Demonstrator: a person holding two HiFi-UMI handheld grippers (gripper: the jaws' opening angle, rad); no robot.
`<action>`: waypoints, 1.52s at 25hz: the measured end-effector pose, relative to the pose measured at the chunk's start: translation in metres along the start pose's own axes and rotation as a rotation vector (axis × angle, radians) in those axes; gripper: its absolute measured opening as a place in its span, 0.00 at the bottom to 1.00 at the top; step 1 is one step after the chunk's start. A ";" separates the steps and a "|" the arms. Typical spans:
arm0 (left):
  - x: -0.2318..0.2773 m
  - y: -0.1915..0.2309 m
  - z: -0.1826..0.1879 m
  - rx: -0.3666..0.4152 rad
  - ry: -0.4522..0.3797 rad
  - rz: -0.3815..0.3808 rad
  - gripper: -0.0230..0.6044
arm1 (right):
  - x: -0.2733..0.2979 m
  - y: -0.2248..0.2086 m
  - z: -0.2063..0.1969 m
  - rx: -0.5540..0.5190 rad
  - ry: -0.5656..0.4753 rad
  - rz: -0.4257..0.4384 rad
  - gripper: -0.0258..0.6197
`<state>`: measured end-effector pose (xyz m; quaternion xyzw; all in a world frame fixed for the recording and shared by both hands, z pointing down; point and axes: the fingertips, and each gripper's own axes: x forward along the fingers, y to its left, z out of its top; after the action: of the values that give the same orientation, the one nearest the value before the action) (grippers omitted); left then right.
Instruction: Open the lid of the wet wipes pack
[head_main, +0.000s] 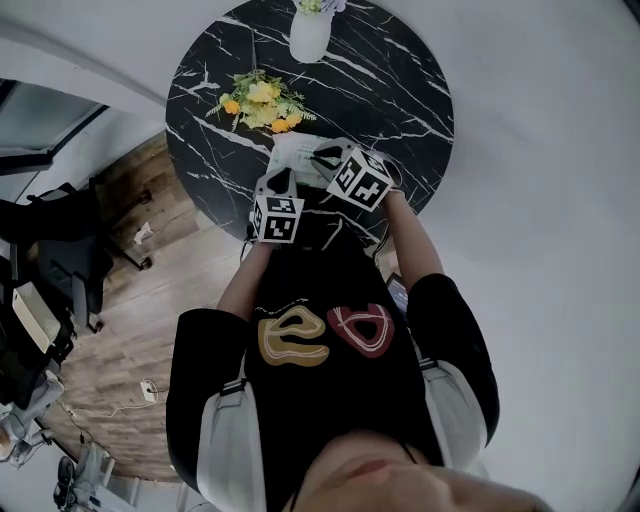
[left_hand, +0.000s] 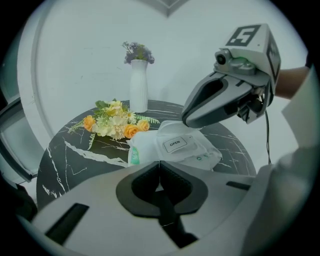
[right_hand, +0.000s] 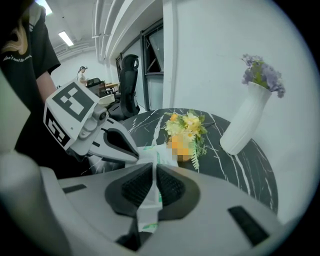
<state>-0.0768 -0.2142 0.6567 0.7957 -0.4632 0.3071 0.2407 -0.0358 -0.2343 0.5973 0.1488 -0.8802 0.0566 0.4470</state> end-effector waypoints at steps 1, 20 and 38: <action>0.000 0.000 0.000 0.005 0.002 0.000 0.07 | -0.001 -0.003 0.001 0.008 -0.008 -0.007 0.09; 0.000 0.000 0.000 0.005 0.010 -0.018 0.07 | 0.004 -0.051 0.002 0.173 -0.083 -0.093 0.07; 0.001 0.000 0.000 0.040 0.005 -0.057 0.07 | 0.033 -0.090 -0.018 0.379 -0.102 -0.092 0.13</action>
<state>-0.0762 -0.2144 0.6570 0.8125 -0.4336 0.3111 0.2347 -0.0125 -0.3221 0.6310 0.2728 -0.8676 0.1932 0.3681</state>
